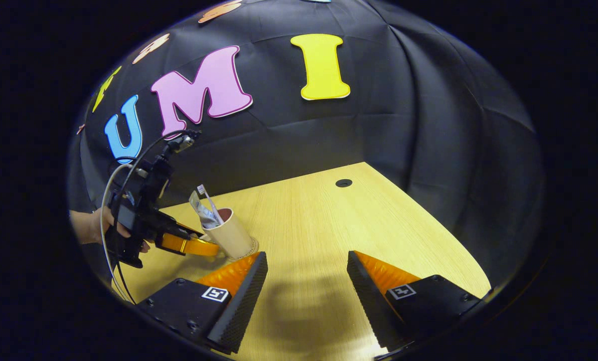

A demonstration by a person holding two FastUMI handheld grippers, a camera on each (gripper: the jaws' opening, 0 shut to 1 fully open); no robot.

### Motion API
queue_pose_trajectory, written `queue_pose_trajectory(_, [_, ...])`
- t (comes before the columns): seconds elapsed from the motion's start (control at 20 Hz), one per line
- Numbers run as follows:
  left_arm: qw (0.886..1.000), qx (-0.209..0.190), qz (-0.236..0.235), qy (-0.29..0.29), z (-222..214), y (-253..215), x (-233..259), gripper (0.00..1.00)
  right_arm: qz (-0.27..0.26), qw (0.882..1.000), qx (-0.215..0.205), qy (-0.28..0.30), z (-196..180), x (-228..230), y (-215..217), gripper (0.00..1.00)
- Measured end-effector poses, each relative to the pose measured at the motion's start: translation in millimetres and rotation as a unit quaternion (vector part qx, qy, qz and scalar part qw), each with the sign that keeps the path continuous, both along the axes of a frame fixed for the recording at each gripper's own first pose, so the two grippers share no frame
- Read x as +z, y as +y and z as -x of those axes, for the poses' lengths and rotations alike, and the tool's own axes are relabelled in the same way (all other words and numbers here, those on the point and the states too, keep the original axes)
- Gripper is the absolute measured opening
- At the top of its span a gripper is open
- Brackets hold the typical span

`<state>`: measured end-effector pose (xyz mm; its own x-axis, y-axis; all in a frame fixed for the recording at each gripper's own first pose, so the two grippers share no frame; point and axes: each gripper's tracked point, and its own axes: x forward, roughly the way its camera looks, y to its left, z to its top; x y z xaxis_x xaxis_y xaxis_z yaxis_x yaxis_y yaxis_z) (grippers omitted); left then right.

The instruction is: Put the toothbrush and toothpaste on the desktop into the cup, then pick up the cup and place it on the coaster on the desktop.

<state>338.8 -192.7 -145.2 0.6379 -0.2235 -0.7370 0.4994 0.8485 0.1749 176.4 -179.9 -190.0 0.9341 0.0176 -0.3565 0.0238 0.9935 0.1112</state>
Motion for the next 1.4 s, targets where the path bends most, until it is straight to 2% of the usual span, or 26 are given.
queue_pose_trajectory(0.05, [1.000, 0.004, 0.014, -0.007, 13.6, 6.7, 8.9, 0.84, -0.001, 1.000, 0.001, -0.002, 1.7, 3.4, 3.5, 0.98])
queue_pose_trajectory(0.1, [1.000, 0.003, 0.029, -0.012, 31.1, 16.3, 18.0, 1.00, 0.000, 1.000, 0.002, -0.004, 5.0, 8.0, 6.4, 0.98])
queue_pose_trajectory(0.2, [0.997, 0.017, 0.049, -0.048, 60.4, 38.5, 40.0, 0.98, 0.009, 1.000, 0.010, -0.010, 13.8, 19.9, 15.2, 0.98])
queue_pose_trajectory(0.25, [0.996, 0.025, 0.060, -0.060, 75.2, 48.6, 48.6, 1.00, 0.019, 1.000, 0.013, -0.013, 19.2, 25.5, 18.7, 0.98])
queue_pose_trajectory(0.4, [0.988, 0.060, 0.100, -0.102, 120.4, 78.5, 72.0, 0.99, 0.028, 0.999, 0.023, -0.016, 40.9, 42.5, 34.6, 0.98])
queue_pose_trajectory(0.65, [0.969, 0.116, 0.162, -0.146, 202.5, 132.8, 89.6, 0.98, 0.036, 0.998, 0.040, -0.013, 79.1, 71.3, 79.4, 0.98])
queue_pose_trajectory(0.8, [0.951, 0.155, 0.204, -0.174, 248.9, 170.6, 97.2, 0.98, 0.023, 0.998, 0.059, -0.012, 102.9, 84.9, 114.2, 0.98])
queue_pose_trajectory(1.0, [0.923, 0.214, 0.232, -0.221, 298.7, 214.4, 105.2, 0.97, 0.021, 0.997, 0.071, -0.022, 138.5, 100.0, 148.3, 0.98])
queue_pose_trajectory(1.2, [0.914, 0.234, 0.244, -0.223, 335.0, 231.9, 99.3, 0.98, -0.005, 0.997, 0.068, -0.031, 174.9, 109.7, 173.6, 0.98])
queue_pose_trajectory(1.4, [0.904, 0.234, 0.236, -0.270, 366.1, 235.8, 117.6, 0.98, 0.007, 0.997, 0.066, -0.042, 214.9, 115.7, 183.0, 0.98])
